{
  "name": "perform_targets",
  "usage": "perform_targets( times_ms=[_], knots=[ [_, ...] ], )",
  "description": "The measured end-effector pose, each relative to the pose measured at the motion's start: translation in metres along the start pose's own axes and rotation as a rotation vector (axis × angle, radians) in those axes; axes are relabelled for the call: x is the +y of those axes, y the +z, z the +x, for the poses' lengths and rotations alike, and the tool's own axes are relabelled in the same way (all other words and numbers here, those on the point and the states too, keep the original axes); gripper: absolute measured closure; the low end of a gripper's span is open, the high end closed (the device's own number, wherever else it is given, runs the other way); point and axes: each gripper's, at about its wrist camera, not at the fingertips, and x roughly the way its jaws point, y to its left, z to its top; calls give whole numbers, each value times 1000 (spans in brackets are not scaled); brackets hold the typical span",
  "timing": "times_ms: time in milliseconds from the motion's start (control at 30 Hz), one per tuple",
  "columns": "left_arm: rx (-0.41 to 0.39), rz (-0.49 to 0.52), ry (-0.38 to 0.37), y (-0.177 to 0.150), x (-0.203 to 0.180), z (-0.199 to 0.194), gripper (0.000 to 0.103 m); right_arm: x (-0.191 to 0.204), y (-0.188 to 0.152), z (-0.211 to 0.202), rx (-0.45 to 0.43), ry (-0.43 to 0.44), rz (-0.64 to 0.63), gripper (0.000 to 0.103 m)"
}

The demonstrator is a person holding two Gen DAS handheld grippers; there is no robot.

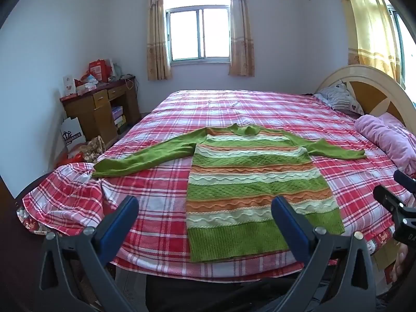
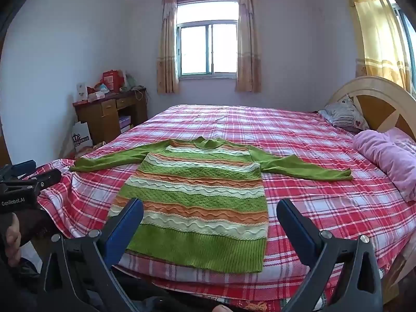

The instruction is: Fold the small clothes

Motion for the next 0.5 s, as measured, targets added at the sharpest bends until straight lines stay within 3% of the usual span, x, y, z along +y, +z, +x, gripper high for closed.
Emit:
perform_targets(
  times_ms=[500],
  knots=[
    [-6, -4, 4, 0, 3, 1, 0, -3, -2, 3, 9, 1, 12, 1]
  ],
)
